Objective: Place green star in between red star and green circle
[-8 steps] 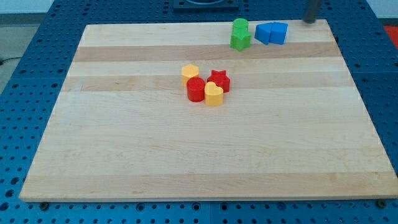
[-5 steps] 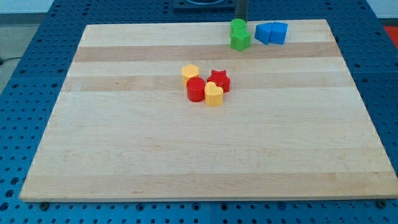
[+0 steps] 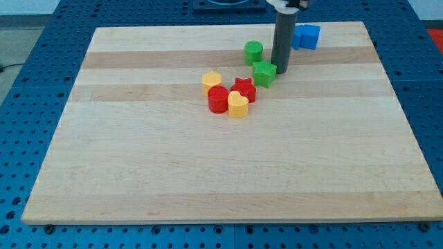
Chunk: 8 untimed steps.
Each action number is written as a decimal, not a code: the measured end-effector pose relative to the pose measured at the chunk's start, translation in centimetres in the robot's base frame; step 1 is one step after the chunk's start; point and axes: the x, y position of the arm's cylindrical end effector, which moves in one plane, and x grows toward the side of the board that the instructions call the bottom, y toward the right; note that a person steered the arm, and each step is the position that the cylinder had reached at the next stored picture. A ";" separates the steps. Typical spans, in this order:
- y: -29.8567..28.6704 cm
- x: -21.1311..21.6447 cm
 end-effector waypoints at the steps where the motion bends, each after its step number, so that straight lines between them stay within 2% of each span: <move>1: 0.5 3.7; 2: -2.6 8.4; 3: -3.5 9.0; 4: -1.4 7.9; 7: -3.7 5.4; 8: -3.8 2.7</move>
